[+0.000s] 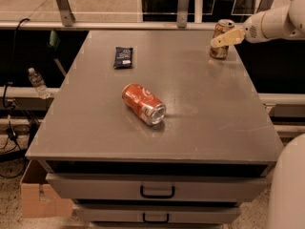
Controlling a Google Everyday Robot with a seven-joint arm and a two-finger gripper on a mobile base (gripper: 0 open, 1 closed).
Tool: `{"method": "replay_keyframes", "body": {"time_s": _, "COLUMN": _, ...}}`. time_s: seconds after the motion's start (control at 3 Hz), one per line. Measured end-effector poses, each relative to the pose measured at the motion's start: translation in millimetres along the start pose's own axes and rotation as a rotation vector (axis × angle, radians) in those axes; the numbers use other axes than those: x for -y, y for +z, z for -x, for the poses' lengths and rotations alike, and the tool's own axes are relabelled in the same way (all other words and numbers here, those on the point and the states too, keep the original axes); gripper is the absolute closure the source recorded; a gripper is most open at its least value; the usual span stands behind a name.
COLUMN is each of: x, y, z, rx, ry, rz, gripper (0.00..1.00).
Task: Pick orange can
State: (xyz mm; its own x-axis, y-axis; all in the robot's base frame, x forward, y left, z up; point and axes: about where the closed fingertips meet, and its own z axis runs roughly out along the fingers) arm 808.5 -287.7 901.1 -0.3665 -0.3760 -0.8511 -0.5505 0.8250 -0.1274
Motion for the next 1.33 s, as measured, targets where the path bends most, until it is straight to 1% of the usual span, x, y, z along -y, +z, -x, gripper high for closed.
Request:
{"method": "replay_keyframes", "body": {"time_s": 0.33, "x": -20.9, "y": 9.2, "z": -10.4, "rx": -0.024, "ry": 0.011, "rz": 0.061, "gripper": 0.38}}
{"method": "replay_keyframes", "body": {"time_s": 0.67, "x": -54.5, "y": 13.8, "z": -9.2, "rx": -0.023, "ry": 0.007, "rz": 0.149, "gripper": 0.62}}
{"method": "replay_keyframes", "body": {"time_s": 1.0, "x": -97.2, "y": 6.8, "z": 13.3, "rx": 0.011, "ry": -0.035, "rz": 0.269, "gripper": 0.84}}
{"method": "replay_keyframes", "body": {"time_s": 1.33, "x": -157.4, "y": -9.3, "z": 43.3, "rx": 0.04, "ry": -0.092, "rz": 0.437, "gripper": 1.0}}
